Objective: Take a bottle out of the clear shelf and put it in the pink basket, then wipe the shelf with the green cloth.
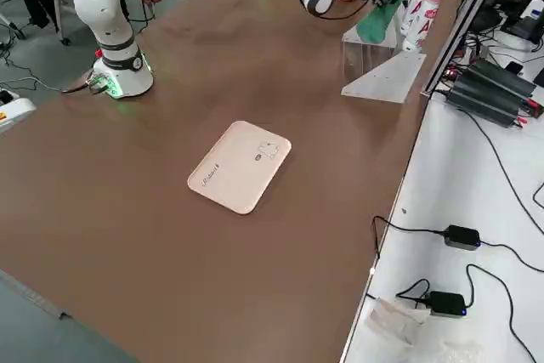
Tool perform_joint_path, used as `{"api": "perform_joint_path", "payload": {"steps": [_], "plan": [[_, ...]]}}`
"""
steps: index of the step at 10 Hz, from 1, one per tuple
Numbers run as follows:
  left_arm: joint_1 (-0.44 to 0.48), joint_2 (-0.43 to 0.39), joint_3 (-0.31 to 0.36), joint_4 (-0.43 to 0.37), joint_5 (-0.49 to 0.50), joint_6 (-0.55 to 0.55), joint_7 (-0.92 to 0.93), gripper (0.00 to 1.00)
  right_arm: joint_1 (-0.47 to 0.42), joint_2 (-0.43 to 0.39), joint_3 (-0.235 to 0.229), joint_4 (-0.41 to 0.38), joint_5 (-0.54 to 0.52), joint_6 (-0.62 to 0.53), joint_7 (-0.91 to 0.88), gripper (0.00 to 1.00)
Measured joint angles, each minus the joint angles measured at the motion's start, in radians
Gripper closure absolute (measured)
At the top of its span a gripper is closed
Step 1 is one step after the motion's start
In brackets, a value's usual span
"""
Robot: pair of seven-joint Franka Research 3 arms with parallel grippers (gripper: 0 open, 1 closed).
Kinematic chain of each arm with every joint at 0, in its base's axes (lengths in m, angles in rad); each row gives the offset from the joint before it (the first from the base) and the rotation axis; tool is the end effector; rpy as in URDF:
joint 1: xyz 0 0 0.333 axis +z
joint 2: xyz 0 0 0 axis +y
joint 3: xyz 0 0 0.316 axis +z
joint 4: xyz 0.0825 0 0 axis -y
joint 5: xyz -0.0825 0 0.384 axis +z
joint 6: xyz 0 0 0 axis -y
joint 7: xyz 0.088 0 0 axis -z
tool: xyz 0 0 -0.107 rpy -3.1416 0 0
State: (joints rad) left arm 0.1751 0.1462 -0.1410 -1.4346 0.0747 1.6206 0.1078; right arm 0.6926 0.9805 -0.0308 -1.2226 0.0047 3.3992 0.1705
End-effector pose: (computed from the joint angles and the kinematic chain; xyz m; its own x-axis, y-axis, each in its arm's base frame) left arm 0.6034 0.0348 0.6098 0.9966 -0.0749 0.0351 -0.0728 -0.9956 -0.0583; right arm 0.6239 0.4988 0.3229 0.3751 0.1075 0.9207 0.5675 -0.8120 -0.1364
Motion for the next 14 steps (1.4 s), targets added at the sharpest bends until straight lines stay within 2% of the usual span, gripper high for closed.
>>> {"api": "perform_joint_path", "payload": {"steps": [3,6,11,14], "plan": [[-0.007,-0.001,-0.012,0.009,0.000,0.005,0.000,0.00,-0.067,-0.002,-0.030,-0.014,-0.071,0.000,-0.003,0.97],[-0.005,-0.002,-0.024,0.032,0.001,0.003,0.000,0.00,-0.104,-0.017,-0.045,-0.065,-0.114,0.006,-0.003,0.97],[0.003,-0.002,-0.024,0.032,0.001,0.003,0.000,0.00,-0.097,-0.047,-0.059,-0.107,-0.117,0.005,-0.003,0.97],[0.003,-0.002,-0.025,0.033,0.001,0.003,0.000,0.00,-0.044,-0.046,-0.058,-0.108,-0.113,0.003,0.002,0.97]]}}
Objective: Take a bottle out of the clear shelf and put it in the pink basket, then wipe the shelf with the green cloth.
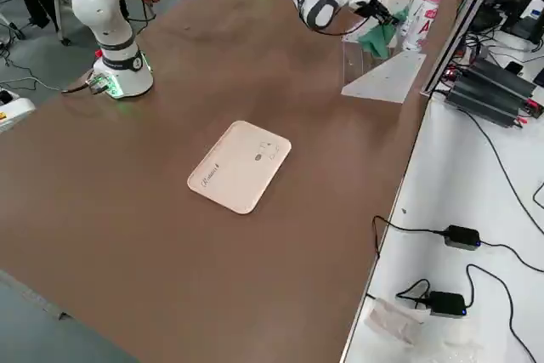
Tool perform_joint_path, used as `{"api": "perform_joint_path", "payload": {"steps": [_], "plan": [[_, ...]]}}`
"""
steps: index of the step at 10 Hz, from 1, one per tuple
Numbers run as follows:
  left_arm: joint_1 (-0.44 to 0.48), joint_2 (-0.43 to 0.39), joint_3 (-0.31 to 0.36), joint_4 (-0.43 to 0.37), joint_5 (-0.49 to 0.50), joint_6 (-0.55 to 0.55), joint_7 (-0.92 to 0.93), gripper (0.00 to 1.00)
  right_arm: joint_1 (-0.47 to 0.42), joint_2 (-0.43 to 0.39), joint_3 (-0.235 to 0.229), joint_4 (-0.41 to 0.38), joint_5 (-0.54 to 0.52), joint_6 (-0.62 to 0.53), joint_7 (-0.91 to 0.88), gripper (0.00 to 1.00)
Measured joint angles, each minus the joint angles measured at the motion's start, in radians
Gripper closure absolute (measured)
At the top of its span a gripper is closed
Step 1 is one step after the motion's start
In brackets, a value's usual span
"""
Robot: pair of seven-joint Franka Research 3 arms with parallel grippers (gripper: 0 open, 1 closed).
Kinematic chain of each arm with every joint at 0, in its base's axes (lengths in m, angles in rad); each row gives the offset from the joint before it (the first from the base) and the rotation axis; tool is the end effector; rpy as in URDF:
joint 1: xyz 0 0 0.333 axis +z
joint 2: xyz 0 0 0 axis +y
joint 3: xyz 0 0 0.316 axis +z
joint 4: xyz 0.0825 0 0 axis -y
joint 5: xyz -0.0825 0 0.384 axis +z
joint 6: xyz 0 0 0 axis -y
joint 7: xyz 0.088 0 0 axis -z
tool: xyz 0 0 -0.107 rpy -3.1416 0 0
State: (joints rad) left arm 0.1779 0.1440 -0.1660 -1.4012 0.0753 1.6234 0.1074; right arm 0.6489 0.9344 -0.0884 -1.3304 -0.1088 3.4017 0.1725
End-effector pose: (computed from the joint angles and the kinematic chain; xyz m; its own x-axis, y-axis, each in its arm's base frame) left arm 0.6040 0.0229 0.6276 0.9927 -0.0956 0.0740 -0.0913 -0.9940 -0.0598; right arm 0.6435 0.4493 0.3073 0.3498 0.2339 0.9071 0.5591 -0.8291 -0.0018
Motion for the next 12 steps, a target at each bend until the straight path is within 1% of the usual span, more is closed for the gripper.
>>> {"api": "perform_joint_path", "payload": {"steps": [4,7,9,10,12], "plan": [[-0.005,0.000,-0.002,0.001,0.000,0.000,0.000,0.00,0.052,0.001,0.002,0.025,0.013,0.000,0.048,0.97],[-0.009,0.000,-0.026,0.003,0.000,0.006,0.000,0.00,0.055,0.001,0.040,0.035,0.031,0.002,0.114,0.97],[-0.009,0.000,-0.027,0.005,0.000,0.015,0.000,0.00,0.052,-0.003,0.041,0.041,0.031,0.001,0.150,0.97],[-0.007,0.000,-0.027,0.005,0.000,0.019,0.000,0.00,0.051,-0.007,0.041,0.035,0.031,-0.001,0.153,0.97],[-0.003,0.000,-0.027,0.005,0.000,0.020,0.000,0.00,0.035,-0.039,0.050,-0.009,0.026,-0.025,0.153,0.97]]}}
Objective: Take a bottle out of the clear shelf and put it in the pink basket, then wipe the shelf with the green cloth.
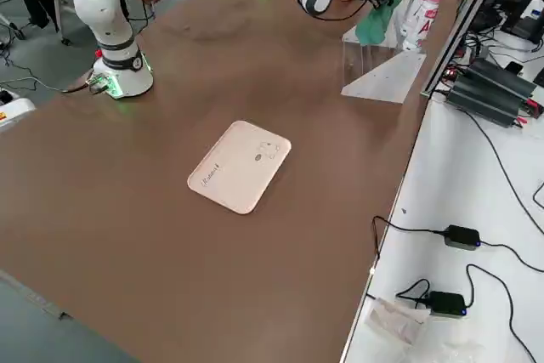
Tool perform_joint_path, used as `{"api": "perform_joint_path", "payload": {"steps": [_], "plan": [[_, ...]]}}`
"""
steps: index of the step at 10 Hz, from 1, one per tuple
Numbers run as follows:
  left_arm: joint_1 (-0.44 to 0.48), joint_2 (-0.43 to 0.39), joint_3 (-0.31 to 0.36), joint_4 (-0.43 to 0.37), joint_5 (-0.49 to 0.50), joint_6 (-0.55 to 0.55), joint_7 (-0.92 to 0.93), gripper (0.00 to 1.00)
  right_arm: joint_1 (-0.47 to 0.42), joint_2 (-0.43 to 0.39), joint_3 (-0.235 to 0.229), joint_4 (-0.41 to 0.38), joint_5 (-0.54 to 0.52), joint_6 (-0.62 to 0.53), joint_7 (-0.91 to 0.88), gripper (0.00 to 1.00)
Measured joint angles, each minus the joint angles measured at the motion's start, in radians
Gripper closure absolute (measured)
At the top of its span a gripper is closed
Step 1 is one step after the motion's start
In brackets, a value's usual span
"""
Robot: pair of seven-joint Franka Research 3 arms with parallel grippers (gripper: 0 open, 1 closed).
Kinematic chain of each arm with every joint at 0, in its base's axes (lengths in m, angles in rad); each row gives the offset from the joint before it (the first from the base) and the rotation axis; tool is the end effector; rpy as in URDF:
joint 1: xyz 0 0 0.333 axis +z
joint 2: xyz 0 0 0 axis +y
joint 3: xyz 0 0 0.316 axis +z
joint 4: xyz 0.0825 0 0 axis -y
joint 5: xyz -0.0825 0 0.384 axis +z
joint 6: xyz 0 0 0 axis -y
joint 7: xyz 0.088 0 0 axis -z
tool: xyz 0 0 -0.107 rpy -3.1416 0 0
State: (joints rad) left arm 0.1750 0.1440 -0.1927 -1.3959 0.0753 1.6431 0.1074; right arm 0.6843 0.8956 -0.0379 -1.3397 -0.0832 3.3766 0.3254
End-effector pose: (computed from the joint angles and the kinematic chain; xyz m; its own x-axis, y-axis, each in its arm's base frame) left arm 0.6062 0.0062 0.6324 0.9871 -0.1252 0.0998 -0.1197 -0.9911 -0.0588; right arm 0.6144 0.4889 0.3294 0.4552 0.0803 0.8868 0.5329 -0.8224 -0.1991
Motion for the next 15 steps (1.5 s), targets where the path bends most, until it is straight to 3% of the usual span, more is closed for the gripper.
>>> {"api": "perform_joint_path", "payload": {"steps": [2,5,8,11,15], "plan": [[0.002,0.000,0.000,0.000,0.000,0.000,0.000,0.00,-0.048,-0.076,0.050,-0.095,-0.018,-0.018,0.000,0.97],[-0.004,0.000,-0.001,0.000,0.000,0.000,0.000,0.00,-0.059,-0.181,0.076,-0.231,-0.020,-0.035,0.000,0.97],[-0.001,0.000,-0.001,0.000,0.000,0.000,0.000,0.00,-0.056,-0.238,0.095,-0.358,-0.053,-0.038,-0.004,0.97],[0.002,0.000,-0.001,0.000,0.000,0.000,0.000,0.00,-0.054,-0.260,0.091,-0.433,-0.136,0.007,-0.011,0.97],[-0.001,0.002,-0.001,0.000,0.000,0.001,0.000,0.00,-0.073,-0.256,0.028,-0.458,-0.308,0.113,-0.019,0.97]]}}
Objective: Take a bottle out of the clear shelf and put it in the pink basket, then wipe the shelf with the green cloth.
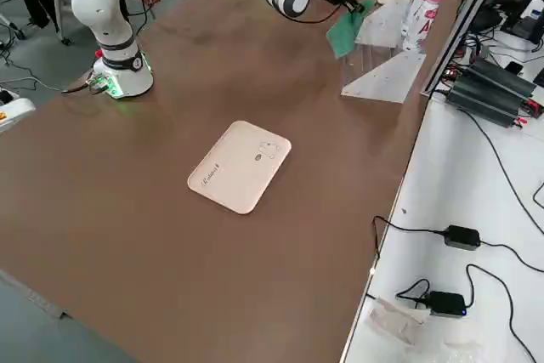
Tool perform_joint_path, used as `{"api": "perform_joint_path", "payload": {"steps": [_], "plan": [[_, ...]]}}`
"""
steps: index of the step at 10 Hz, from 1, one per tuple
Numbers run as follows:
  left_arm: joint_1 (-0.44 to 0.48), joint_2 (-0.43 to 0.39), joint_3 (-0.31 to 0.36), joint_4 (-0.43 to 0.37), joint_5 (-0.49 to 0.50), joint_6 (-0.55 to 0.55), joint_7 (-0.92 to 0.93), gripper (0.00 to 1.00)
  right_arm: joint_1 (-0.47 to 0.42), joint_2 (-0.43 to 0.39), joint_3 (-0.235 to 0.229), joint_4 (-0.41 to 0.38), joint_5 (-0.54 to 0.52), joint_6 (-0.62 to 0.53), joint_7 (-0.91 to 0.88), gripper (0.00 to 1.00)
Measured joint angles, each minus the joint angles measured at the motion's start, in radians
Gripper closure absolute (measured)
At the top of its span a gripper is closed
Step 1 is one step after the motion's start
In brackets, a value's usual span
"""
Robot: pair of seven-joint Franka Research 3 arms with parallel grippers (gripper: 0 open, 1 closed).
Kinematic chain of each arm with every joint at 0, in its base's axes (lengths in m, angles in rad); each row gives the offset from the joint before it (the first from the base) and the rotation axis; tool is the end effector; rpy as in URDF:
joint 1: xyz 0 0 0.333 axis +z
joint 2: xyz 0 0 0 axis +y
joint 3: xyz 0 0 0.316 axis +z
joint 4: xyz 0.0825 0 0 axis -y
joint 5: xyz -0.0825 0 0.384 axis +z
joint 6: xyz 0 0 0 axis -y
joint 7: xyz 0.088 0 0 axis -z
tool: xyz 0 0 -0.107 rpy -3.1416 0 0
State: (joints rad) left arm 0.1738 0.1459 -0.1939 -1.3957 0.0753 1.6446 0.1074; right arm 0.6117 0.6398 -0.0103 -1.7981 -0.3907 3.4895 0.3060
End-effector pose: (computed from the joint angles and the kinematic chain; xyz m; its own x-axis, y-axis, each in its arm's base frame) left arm 0.6069 0.0049 0.6315 0.9868 -0.1275 0.0997 -0.1222 -0.9908 -0.0582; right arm 0.5473 0.4322 0.3151 0.3805 0.3450 0.8580 0.6799 -0.7333 -0.0067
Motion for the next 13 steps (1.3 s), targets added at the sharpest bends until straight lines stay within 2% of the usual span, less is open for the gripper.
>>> {"api": "perform_joint_path", "payload": {"steps": [4,10,13], "plan": [[0.006,0.002,0.001,0.000,-0.004,0.003,0.000,0.00,-0.066,0.015,-0.009,0.028,-0.132,0.007,-0.001,0.97],[0.006,0.002,0.001,0.000,-0.004,0.004,0.000,0.00,-0.100,0.198,-0.013,0.218,-0.184,0.009,-0.007,0.97],[0.007,0.002,0.001,0.000,-0.004,0.004,0.000,0.00,-0.096,0.227,-0.013,0.274,-0.199,0.009,-0.012,0.97]]}}
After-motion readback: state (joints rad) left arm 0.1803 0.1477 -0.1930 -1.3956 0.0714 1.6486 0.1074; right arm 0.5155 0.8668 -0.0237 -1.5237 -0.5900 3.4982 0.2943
